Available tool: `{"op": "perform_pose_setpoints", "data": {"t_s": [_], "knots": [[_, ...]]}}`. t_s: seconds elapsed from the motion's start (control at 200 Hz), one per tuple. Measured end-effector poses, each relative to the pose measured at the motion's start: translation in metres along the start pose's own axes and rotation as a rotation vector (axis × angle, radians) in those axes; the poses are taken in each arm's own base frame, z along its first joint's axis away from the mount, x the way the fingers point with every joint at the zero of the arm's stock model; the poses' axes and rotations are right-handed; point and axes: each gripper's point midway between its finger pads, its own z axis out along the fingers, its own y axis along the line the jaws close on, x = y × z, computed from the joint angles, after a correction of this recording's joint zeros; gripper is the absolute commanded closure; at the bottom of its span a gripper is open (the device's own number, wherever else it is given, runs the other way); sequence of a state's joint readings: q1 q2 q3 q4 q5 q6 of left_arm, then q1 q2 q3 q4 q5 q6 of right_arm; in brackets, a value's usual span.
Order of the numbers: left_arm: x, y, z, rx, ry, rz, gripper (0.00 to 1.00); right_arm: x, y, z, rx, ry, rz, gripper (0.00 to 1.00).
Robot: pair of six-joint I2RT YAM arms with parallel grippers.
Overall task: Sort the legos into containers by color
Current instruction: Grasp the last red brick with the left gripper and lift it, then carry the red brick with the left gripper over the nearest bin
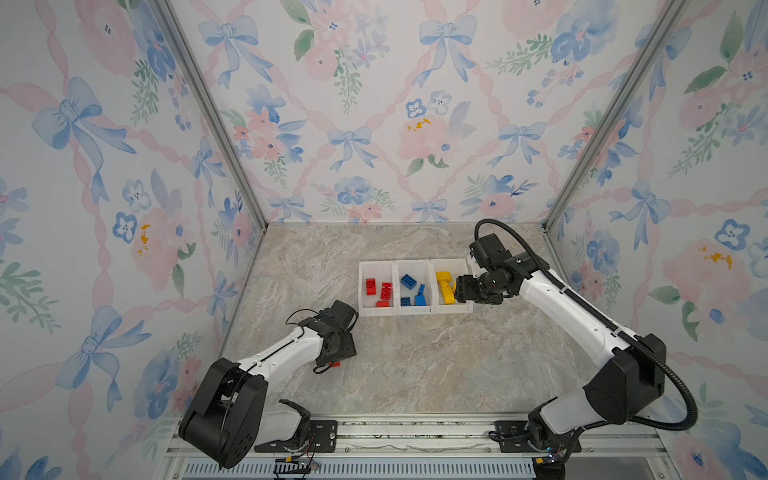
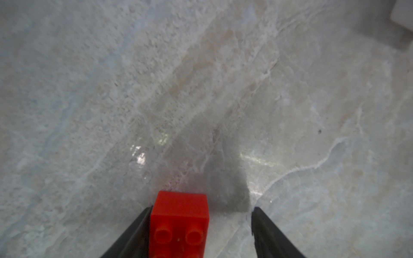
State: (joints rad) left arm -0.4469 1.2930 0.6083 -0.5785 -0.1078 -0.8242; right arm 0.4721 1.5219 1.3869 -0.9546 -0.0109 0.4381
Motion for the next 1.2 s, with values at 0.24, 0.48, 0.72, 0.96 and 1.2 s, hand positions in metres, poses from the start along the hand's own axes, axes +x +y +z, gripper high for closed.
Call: {"op": "perform_pose_setpoints", "data": {"t_s": [0.24, 0.48, 0.72, 0.96, 1.2], "knots": [[0.0, 0.005, 0.001, -0.036, -0.009, -0.016, 0.54, 0.0, 0.0, -0.006, -0.007, -0.016, 0.003, 0.28], [0.002, 0.003, 0.001, -0.038, -0.011, -0.011, 0.73, 0.006, -0.004, -0.012, -0.01, -0.026, 0.009, 0.28], [0.005, -0.004, -0.003, -0.013, -0.016, -0.003, 0.79, 0.01, -0.008, -0.008, 0.001, -0.013, 0.018, 0.28], [-0.012, -0.029, -0.03, 0.074, -0.085, -0.009, 0.79, 0.015, -0.01, -0.007, 0.003, -0.008, 0.025, 0.27], [-0.055, -0.076, -0.085, 0.205, -0.232, 0.002, 0.8, 0.02, -0.012, -0.006, 0.005, -0.004, 0.033, 0.26]]}}
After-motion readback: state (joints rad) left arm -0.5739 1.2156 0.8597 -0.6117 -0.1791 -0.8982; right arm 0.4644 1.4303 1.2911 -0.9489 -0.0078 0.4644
